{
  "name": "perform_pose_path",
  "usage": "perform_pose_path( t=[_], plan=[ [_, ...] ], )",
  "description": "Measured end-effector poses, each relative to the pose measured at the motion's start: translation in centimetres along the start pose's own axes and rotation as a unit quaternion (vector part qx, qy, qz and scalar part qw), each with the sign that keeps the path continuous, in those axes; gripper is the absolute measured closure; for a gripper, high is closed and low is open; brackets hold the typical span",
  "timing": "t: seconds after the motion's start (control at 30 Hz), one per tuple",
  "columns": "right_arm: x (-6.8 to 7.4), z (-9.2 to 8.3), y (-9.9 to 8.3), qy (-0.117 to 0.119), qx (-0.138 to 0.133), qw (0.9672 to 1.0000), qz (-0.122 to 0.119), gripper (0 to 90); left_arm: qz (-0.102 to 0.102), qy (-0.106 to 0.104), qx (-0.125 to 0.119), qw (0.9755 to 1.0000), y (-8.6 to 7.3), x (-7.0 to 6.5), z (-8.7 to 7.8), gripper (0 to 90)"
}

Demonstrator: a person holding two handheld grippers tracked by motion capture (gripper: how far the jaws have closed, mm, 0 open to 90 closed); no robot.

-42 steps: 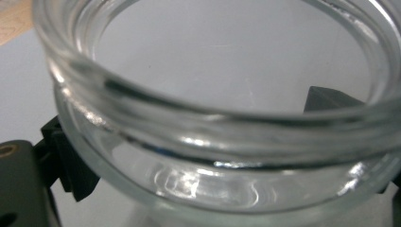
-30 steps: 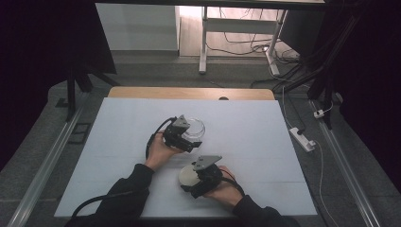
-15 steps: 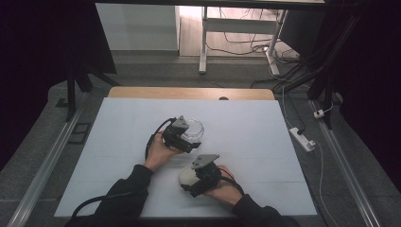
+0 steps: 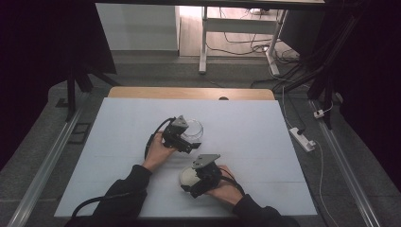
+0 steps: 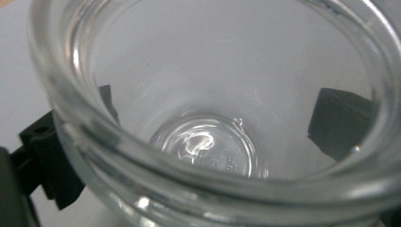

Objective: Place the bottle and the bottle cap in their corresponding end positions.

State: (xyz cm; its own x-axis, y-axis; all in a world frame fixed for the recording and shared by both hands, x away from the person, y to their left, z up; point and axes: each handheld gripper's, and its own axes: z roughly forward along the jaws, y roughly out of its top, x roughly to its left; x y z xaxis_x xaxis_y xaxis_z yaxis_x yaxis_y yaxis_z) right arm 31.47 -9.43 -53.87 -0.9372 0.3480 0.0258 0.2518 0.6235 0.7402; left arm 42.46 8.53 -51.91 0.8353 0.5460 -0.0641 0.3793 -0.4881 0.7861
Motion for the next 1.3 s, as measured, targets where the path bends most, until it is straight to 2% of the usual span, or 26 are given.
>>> perform_pose_path(
  t=[0.3,0.6,0.83,1.1,1.3],
  plan=[
    [0.2,-0.4,0.1,0.007,-0.008,0.9999,0.0,0.4,0.002,-0.002,-0.009,1.0,-0.2,0.0,-1.3,0.0],
    [0.3,-1.1,0.4,0.013,-0.021,0.9997,0.006,0.4,-0.013,-0.015,-0.024,0.9995,-0.8,0.1,-3.7,0.0],
    [0.3,-1.8,0.4,0.015,-0.029,0.9994,0.013,0.0,-0.028,-0.012,-0.032,0.999,-1.3,-0.1,-5.4,0.0],
    [0.3,-2.7,0.4,0.007,-0.038,0.9991,0.018,0.0,-0.048,-0.027,-0.039,0.9977,-2.0,-0.8,-6.6,0.0],
    [0.0,-3.6,0.3,-0.004,-0.046,0.9987,0.021,0.0,-0.049,-0.031,-0.036,0.9977,-2.8,-1.7,-7.9,0.0]
  ],
)
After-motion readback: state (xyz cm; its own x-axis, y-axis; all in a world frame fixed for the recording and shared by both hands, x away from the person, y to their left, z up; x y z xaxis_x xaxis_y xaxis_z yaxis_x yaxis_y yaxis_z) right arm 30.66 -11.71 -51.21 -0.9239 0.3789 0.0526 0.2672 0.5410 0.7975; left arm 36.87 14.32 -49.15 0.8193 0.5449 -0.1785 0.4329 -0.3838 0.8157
